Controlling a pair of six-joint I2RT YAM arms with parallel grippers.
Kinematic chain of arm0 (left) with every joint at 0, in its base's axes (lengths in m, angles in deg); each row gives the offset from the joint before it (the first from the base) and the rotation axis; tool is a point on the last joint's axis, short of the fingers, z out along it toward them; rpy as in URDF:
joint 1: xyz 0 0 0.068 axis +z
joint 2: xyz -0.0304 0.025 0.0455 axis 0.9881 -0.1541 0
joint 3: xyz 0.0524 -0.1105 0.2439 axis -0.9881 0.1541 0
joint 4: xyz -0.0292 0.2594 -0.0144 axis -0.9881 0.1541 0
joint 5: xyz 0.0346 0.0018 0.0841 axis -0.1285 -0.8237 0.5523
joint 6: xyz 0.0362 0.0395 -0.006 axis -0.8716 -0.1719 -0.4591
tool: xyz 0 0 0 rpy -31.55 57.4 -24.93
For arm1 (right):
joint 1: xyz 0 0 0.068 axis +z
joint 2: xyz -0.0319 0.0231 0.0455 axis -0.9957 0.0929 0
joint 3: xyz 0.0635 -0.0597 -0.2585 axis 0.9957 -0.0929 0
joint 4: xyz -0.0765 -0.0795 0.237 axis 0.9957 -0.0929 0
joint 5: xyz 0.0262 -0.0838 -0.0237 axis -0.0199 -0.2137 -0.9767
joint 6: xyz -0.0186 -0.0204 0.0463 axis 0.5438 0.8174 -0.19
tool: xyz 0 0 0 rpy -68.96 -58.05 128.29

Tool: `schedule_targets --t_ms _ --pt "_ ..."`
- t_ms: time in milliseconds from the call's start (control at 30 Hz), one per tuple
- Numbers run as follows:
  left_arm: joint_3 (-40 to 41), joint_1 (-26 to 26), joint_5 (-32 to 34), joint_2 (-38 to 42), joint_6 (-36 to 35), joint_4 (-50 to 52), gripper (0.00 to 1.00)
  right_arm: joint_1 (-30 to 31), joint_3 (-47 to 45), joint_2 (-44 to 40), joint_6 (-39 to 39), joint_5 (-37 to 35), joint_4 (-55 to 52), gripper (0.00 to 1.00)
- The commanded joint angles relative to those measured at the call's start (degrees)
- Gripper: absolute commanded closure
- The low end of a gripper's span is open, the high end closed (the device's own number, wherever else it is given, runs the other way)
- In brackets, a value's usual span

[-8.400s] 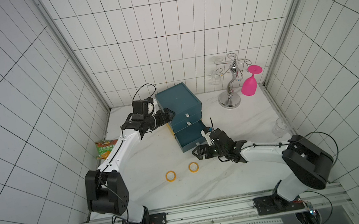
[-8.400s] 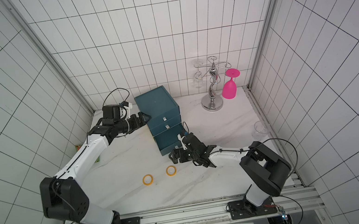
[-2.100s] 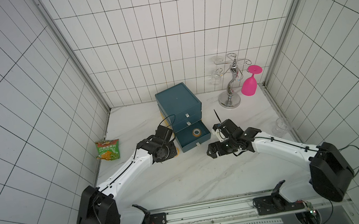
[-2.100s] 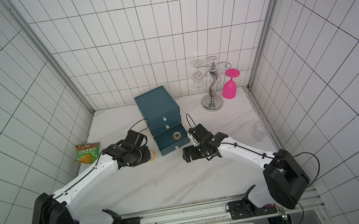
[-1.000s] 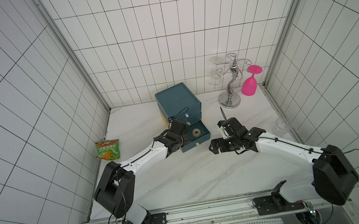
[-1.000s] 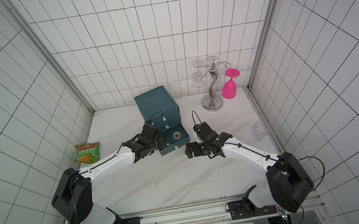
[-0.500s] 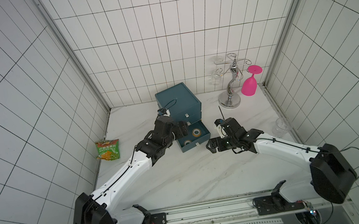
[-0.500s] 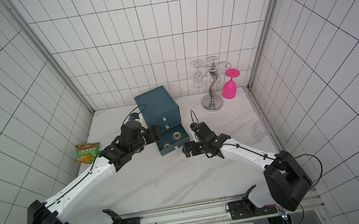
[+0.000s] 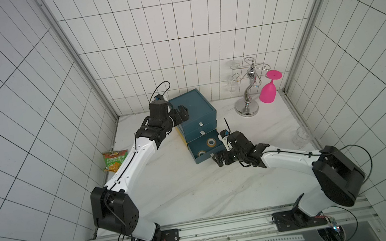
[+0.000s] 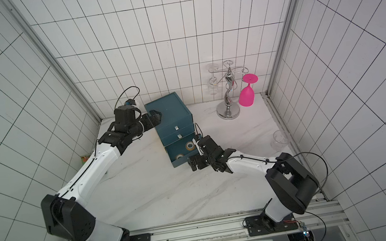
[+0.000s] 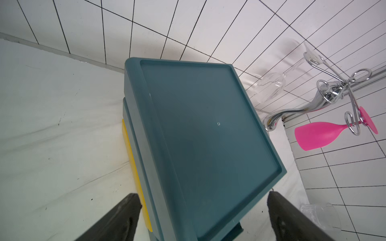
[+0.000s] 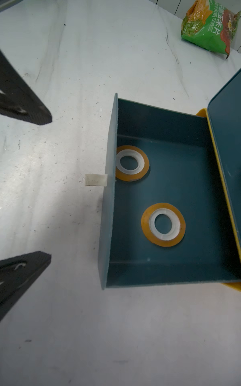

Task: Place the transparent tape into the drawer according to color
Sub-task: Close the drawer in the storage box.

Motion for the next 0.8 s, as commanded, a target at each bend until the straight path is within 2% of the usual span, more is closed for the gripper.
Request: schedule_targets --t_ms 0,133,400,600,767 --pt "-2.93 0.54 -2.94 -3.23 -2.24 3.12 0.03 1.66 -1.5 2.0 1.98 -4.0 6.0 0.03" --pt "-3.15 1.14 -2.99 -5.17 -2.35 3.87 0.08 2.75 -1.96 4.1 1.91 -5.43 9.85 0.08" --pt "-3.41 2.54 -4.43 -7.23 -2.61 5.53 0.14 3.79 -3.47 7.47 0.68 -7.65 15.69 0.33" --pt "-4.0 2.74 -6.29 -8.29 -2.79 6.73 0.15 3.87 -3.54 9.57 0.41 -8.77 19.31 0.41" --pt "-4.95 2.74 -7.27 -8.88 -3.31 8.02 0.16 3.87 -2.89 11.38 0.81 -9.98 22.2 0.44"
